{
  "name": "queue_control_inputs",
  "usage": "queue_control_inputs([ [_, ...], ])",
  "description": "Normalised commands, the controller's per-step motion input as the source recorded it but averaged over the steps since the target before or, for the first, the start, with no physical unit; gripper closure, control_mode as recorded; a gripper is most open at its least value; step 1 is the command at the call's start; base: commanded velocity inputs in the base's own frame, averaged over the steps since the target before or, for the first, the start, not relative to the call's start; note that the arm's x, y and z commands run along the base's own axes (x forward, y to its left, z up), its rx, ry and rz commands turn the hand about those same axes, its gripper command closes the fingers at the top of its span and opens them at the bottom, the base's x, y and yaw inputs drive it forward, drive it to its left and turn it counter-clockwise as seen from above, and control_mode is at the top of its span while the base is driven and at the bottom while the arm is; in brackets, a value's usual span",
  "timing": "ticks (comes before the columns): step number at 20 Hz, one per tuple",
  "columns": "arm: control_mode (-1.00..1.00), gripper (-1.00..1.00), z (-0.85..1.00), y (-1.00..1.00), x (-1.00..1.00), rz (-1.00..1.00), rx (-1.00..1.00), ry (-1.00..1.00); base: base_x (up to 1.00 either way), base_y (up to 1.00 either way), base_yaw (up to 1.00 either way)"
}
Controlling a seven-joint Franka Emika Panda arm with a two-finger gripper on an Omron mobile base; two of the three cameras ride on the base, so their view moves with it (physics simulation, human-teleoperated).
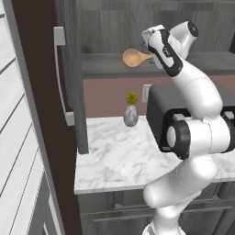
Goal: Organize the utensils by type. Pick up the wooden spoons from the counter and place them in the open cabinet. Then pick up the metallic utensils from the counter and place them in the open drawer.
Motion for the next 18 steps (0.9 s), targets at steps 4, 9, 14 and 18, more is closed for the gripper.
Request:
queue_control_inputs([
  [4, -1.00, -1.00, -0.28, -0.08, 0.00, 0.00, 0.00, 0.32, 0.00, 0.00, 0.00],
  [9, -1.00, -1.00, -0.27, -0.06, -0.01, 0.00, 0.00, 0.26, 0.00, 0.00, 0.00],
  [14, -1.00, -1.00, -0.32, -0.05, -0.16, 0.00, 0.00, 0.09, 0.00, 0.00, 0.00],
  [18, -1.00, -1.00, -0.18, -0.08, -0.05, 0.00, 0.00, 0.00, 0.00, 0.00, 0.00],
])
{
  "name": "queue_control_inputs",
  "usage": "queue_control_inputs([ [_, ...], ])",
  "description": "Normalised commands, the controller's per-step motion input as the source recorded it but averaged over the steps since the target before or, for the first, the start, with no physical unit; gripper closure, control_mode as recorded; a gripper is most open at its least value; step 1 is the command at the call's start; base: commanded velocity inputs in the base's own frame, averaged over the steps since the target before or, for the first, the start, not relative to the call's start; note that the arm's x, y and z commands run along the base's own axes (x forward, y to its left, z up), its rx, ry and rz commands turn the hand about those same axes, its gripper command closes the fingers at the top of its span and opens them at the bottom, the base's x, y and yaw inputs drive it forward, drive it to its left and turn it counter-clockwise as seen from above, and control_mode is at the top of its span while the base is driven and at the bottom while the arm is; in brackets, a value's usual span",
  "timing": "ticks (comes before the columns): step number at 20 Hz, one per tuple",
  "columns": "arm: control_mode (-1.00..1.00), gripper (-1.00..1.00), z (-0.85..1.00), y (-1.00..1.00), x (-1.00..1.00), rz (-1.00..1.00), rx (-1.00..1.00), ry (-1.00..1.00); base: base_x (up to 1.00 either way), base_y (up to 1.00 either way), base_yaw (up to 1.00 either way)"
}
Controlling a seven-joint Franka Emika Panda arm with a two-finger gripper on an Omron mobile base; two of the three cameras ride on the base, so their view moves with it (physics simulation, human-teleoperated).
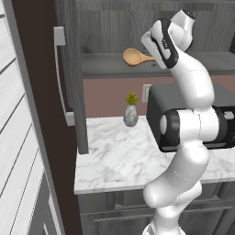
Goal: Organize the utensils by type. Pick up the wooden spoons from the counter and place them in the open cabinet. Then pick up the metallic utensils from the counter and place them in the open drawer.
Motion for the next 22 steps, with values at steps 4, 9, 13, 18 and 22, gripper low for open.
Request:
queue_control_inputs([
  [4, -1.00, -1.00, -0.07, -0.08, -0.09, 0.00, 0.01, 0.00, 0.00, 0.00, 0.00],
  [9, -1.00, -1.00, -0.10, -0.07, -0.25, 0.00, 0.02, -0.02, 0.00, 0.00, 0.00],
  [13, -1.00, -1.00, -0.08, -0.10, -0.25, -0.02, 0.04, -0.07, 0.00, 0.00, 0.00],
  [18, -1.00, -1.00, -0.06, -0.06, -0.23, -0.03, 0.03, -0.05, 0.00, 0.00, 0.00],
  [22, -1.00, -1.00, -0.01, -0.03, -0.17, -0.03, 0.04, -0.09, 0.00, 0.00, 0.00],
])
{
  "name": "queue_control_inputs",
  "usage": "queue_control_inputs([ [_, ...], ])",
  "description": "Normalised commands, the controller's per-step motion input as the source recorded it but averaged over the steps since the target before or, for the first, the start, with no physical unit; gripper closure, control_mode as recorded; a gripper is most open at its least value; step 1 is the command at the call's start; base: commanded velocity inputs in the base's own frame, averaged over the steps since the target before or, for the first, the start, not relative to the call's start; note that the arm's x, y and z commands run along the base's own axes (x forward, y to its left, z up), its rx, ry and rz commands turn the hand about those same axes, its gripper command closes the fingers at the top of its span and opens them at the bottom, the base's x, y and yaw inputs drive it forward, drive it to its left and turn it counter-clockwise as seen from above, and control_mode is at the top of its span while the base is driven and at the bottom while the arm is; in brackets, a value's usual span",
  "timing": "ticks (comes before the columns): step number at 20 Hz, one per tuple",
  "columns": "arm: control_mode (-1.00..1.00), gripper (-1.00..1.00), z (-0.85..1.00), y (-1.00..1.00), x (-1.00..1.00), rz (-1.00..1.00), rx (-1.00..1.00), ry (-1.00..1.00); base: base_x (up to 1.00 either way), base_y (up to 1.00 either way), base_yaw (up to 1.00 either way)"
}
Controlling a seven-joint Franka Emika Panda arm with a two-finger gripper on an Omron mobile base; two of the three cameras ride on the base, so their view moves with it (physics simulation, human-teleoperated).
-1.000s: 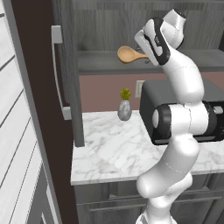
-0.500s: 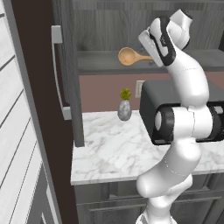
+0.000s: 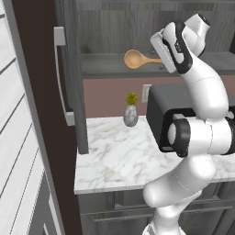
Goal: Organize the utensils by type. Pick up the wooden spoons from the counter and place them in the open cabinet. Then pick up the metallic utensils from the counter and place them in the open drawer.
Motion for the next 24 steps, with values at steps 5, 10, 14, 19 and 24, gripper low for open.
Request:
queue_control_inputs([
  [5, -1.00, -1.00, 0.00, -0.03, -0.33, -0.02, 0.05, -0.15, 0.00, 0.00, 0.00],
  [10, -1.00, -1.00, 0.00, -0.10, -0.67, -0.07, 0.10, -0.12, 0.00, 0.00, 0.00],
  [14, -1.00, -1.00, 0.04, -0.13, -0.73, -0.16, 0.18, -0.01, 0.00, 0.00, 0.00],
  [19, -1.00, -1.00, 0.27, -0.01, -0.65, -0.33, 0.24, 0.05, 0.00, 0.00, 0.00],
  [24, -1.00, -1.00, 0.16, -0.04, -0.71, -0.64, 0.24, 0.06, 0.00, 0.00, 0.00],
])
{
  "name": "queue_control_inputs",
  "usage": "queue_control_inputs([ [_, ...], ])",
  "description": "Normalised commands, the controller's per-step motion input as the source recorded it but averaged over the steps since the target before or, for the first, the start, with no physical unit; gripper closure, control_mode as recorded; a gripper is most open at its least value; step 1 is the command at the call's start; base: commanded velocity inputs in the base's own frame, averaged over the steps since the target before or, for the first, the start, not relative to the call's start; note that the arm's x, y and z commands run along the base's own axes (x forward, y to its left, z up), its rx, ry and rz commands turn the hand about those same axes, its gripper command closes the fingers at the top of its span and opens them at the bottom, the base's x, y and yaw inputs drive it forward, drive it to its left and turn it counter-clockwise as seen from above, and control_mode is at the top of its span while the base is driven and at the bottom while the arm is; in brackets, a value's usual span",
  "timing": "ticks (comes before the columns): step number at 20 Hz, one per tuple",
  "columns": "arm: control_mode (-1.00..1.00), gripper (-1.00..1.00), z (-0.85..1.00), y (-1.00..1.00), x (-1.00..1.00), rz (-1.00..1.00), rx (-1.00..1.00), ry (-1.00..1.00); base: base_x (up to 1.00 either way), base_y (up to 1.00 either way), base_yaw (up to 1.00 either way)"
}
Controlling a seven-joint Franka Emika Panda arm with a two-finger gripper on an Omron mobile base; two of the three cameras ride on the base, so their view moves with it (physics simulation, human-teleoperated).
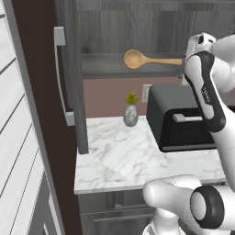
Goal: Organize the utensils by type. Pick up the wooden spoons from the counter and place them in the open cabinet. Then pick up the metallic utensils from the counter and place them in the open drawer.
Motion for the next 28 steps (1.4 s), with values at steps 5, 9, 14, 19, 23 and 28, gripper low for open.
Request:
queue_control_inputs([
  [5, -1.00, -1.00, 0.00, -0.04, -0.63, -0.75, 0.26, 0.19, 0.00, 0.00, 0.00],
  [9, -1.00, -1.00, 0.00, -0.07, -0.78, -0.57, 0.39, 0.23, 0.00, 0.00, 0.00],
  [14, -1.00, -1.00, 0.00, -0.20, -0.84, -0.19, 0.63, 0.16, 0.00, 0.00, 0.00],
  [19, -1.00, -1.00, -0.01, -0.17, -0.83, -0.26, 0.56, 0.12, 0.00, 0.00, 0.00],
  [23, -1.00, -1.00, -0.44, -0.02, -0.93, -0.18, 0.22, -0.25, 0.00, 0.00, 0.00],
  [28, -1.00, -1.00, -0.61, 0.12, -0.55, -0.27, 0.01, -0.18, 0.00, 0.00, 0.00],
])
